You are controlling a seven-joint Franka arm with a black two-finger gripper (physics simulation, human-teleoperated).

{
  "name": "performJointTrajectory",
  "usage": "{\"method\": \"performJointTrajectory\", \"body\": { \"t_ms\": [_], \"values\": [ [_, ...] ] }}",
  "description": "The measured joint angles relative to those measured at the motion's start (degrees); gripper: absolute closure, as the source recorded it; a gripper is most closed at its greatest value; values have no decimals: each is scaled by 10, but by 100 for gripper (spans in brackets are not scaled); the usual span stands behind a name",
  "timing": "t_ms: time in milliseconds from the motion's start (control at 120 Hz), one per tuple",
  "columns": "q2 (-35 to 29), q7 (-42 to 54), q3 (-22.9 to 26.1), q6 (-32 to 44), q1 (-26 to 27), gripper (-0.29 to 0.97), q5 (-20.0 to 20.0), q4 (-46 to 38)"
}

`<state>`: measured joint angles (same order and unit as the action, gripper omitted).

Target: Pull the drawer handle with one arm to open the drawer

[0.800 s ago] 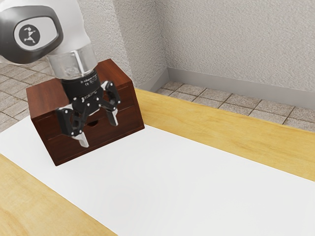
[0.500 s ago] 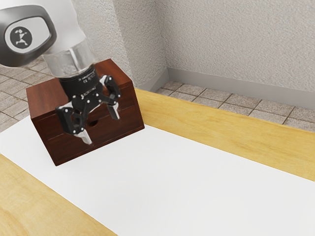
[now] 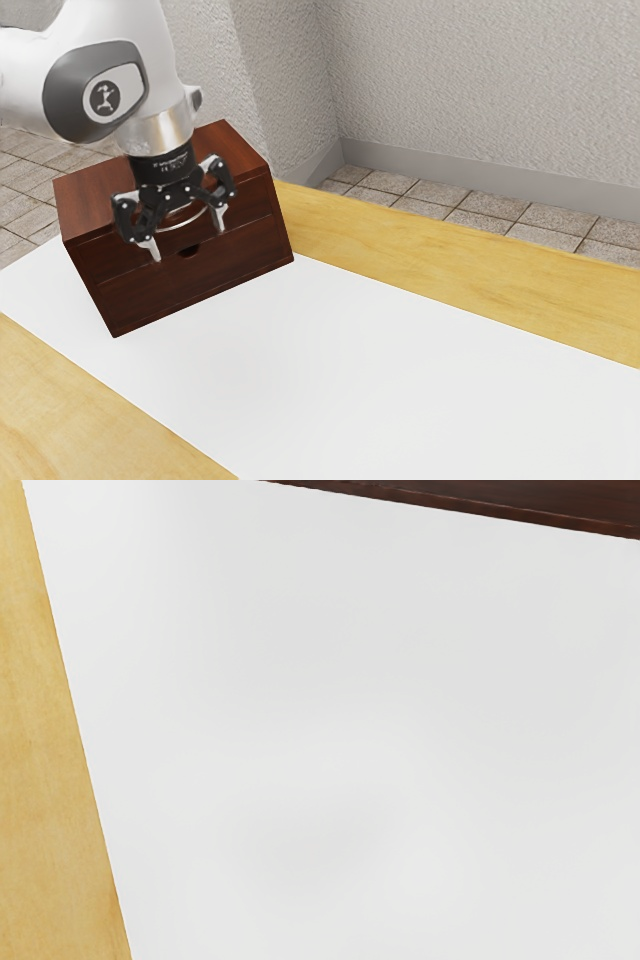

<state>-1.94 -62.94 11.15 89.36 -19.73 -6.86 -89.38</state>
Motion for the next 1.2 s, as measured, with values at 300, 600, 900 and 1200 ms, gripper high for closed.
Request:
{"method": "performJointTrajectory", "body": {
  "t_ms": [300, 600, 900, 1200],
  "values": [
    [24, 207, 18, 23, -38, 0, -39, 12],
    [27, 389, 18, 60, -64, 0, -53, -2],
    [39, 515, 18, 73, -93, 0, -54, -5],
    [62, 612, 21, 105, -95, 0, -56, 3]
  ]
}}
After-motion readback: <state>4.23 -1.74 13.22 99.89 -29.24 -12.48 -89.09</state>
